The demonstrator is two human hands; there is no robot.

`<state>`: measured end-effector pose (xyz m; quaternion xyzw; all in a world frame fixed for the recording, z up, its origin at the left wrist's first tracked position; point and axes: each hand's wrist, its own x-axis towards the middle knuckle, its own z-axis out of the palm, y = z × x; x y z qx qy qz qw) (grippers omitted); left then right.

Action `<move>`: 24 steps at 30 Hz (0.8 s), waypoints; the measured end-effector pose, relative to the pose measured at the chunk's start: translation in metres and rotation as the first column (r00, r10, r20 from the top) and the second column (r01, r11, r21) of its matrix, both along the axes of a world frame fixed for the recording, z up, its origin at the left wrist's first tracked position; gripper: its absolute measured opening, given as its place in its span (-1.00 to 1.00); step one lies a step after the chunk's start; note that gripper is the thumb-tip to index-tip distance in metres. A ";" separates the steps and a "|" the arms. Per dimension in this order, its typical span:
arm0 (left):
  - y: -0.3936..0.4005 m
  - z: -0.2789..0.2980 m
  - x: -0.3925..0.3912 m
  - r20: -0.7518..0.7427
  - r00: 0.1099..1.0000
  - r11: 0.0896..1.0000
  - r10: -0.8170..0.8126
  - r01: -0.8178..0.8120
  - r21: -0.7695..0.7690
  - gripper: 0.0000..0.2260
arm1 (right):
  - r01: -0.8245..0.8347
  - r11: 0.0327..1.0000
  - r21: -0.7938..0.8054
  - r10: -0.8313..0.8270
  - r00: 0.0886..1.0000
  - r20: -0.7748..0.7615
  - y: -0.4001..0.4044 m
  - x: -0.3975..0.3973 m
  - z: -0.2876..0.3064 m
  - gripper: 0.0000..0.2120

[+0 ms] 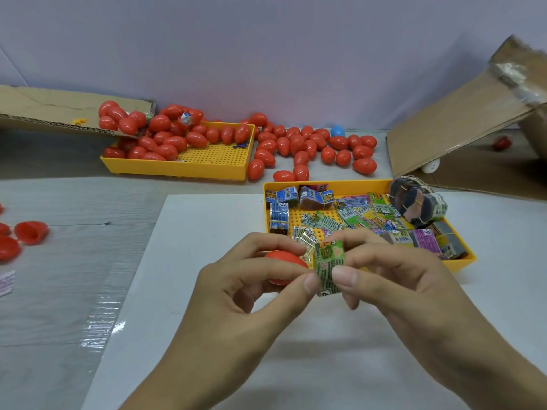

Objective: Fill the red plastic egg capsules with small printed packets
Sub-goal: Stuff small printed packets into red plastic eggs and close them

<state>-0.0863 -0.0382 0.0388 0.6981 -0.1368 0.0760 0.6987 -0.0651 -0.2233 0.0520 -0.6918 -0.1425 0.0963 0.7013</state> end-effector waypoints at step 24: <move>0.000 0.000 -0.002 -0.008 1.000 0.992 -0.027 0.025 -0.125 -0.71 | 0.125 0.992 -0.001 -0.123 0.977 0.176 0.003 -0.001 -0.005 -0.72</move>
